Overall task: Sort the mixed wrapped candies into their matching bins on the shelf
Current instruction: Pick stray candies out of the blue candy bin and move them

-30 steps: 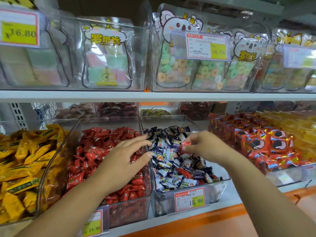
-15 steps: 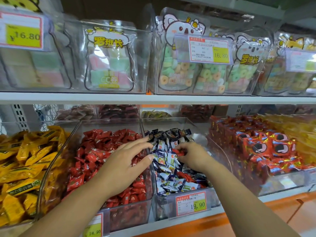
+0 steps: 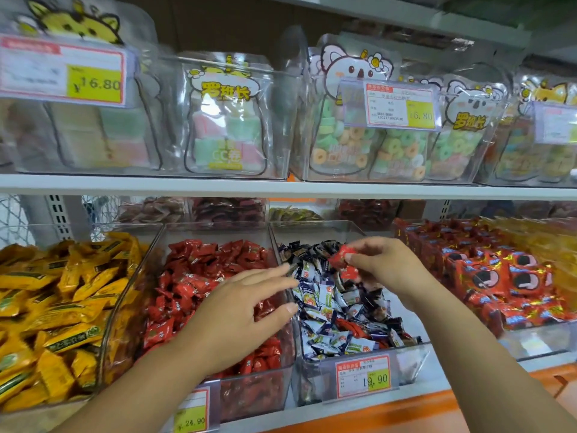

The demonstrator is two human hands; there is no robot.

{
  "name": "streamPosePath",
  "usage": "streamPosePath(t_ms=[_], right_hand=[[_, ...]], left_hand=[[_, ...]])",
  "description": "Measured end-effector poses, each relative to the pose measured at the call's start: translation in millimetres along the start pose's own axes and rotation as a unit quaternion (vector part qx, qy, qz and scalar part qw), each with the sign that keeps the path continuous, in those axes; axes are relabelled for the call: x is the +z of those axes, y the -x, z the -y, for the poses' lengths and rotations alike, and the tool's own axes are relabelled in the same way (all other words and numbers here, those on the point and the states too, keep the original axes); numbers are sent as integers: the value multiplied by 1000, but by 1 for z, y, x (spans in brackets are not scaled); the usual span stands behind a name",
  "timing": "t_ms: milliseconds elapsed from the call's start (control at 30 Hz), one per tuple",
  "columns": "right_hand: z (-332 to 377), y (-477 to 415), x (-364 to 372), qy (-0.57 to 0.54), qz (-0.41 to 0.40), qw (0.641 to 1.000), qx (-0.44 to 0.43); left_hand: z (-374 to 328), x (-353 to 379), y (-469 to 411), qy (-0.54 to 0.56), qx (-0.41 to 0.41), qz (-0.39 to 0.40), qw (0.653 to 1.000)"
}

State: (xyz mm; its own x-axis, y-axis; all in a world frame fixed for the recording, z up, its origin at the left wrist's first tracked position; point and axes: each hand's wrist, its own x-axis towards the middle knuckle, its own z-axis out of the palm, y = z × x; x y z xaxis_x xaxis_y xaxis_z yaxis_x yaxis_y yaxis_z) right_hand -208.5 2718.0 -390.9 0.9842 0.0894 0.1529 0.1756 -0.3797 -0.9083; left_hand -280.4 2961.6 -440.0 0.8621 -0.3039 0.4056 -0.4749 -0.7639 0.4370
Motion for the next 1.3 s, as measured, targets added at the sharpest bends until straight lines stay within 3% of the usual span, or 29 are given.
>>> streamPosePath(t_ms=[167,300,367,500,567,667,733,833,1000,1100,1167,1300], right_hand=[[33,-3,41,-74,-9,992,-104],[45,-8,73,-126,127,977,-116],[41,-10,69,-62,145,981,-112],[26,-1,20,189,141,970,-66],[23,10,-5,292,225,930,16],[22,24,-15,423,322,841,100],[15,30,-7,447,339,823,94],[-6,28,3,453,295,840,33],[-5,17,-10,363,148,920,-10],[4,14,-23,278,138,951,3],[11,18,-29,263,203,942,39],[9,23,-22,391,315,857,118]], left_hand=[[-1,0,9,-24,17,6,1000],[-2,0,10,-14,10,0,1000],[-4,-1,10,-7,5,1,1000],[-5,-3,10,-3,2,11,1000],[-5,-3,9,2,2,14,1000],[-5,-3,10,6,5,14,1000],[-6,-3,10,8,5,15,1000],[-5,-3,10,13,5,11,1000],[-7,-3,10,23,-2,5,1000],[-5,-2,9,20,0,8,1000],[-5,-2,9,21,0,8,1000],[-5,-2,8,25,3,7,1000]])
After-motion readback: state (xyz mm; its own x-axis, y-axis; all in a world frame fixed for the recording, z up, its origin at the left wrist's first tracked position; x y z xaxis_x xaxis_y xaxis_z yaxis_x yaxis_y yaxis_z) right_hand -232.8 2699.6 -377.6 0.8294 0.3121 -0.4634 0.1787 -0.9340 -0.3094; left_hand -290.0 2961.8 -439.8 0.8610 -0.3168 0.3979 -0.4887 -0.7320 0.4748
